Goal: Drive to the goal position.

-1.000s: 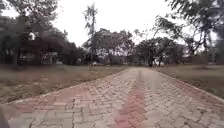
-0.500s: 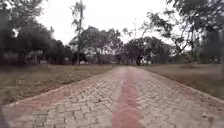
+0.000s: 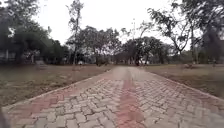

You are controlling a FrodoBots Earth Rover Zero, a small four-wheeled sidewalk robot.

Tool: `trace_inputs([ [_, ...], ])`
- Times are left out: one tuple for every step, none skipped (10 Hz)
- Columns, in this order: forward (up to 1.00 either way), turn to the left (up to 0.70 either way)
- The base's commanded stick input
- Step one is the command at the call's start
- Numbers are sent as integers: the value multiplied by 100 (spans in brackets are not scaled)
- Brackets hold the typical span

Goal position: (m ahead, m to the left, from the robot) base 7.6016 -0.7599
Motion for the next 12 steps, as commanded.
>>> trace_inputs([
  [70, 0],
  [70, 0],
  [70, 0],
  [70, -1],
  [70, -2],
  [70, -32],
  [70, -30],
  [70, 0],
  [70, 0],
  [70, 0],
  [70, 0],
  [70, 0],
])
